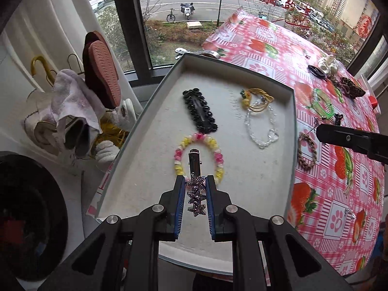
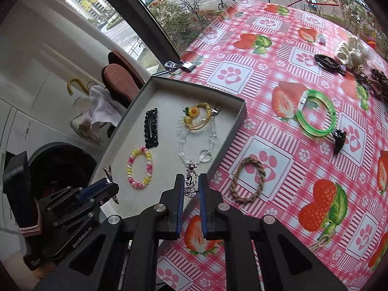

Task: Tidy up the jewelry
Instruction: 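Carry the star pin and silver charm into the white tray and open both tools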

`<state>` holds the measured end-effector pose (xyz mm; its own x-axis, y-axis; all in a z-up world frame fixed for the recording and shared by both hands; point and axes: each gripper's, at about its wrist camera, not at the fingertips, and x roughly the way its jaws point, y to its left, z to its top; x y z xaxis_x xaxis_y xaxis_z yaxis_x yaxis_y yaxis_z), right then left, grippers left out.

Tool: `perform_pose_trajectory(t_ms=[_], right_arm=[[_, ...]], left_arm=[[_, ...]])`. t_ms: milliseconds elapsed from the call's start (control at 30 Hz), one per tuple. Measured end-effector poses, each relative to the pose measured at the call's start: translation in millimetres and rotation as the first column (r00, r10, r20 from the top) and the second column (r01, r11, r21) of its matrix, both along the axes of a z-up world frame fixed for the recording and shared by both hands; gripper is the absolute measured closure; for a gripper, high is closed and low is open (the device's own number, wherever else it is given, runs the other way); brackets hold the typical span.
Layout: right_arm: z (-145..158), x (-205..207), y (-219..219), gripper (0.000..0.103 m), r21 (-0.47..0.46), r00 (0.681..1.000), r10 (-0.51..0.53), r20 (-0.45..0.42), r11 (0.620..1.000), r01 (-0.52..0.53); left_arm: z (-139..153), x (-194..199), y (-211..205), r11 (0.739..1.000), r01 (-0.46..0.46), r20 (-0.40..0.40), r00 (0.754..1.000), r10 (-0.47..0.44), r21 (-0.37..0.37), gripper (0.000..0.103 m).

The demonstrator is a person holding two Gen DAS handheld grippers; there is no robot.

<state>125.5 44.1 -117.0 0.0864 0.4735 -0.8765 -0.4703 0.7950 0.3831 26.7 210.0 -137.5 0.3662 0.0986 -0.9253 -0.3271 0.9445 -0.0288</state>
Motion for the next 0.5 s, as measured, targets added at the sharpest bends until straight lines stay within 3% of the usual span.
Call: perform_pose_trajectory(t_ms=[233, 500], right_arm=[[-21, 20, 63, 0.091, -0.002, 0.997, 0.071, 0.006, 0.997, -0.071], [-49, 28, 99, 0.091, -0.041, 0.995, 0.102, -0.008, 0.994, -0.103]], left_arm=[[-24, -3, 37, 0.995, -0.096, -0.021, 0.995, 0.096, 0.000, 0.080], [-44, -2, 44, 0.993, -0.118, -0.047, 0.992, 0.118, -0.008, 0.080]])
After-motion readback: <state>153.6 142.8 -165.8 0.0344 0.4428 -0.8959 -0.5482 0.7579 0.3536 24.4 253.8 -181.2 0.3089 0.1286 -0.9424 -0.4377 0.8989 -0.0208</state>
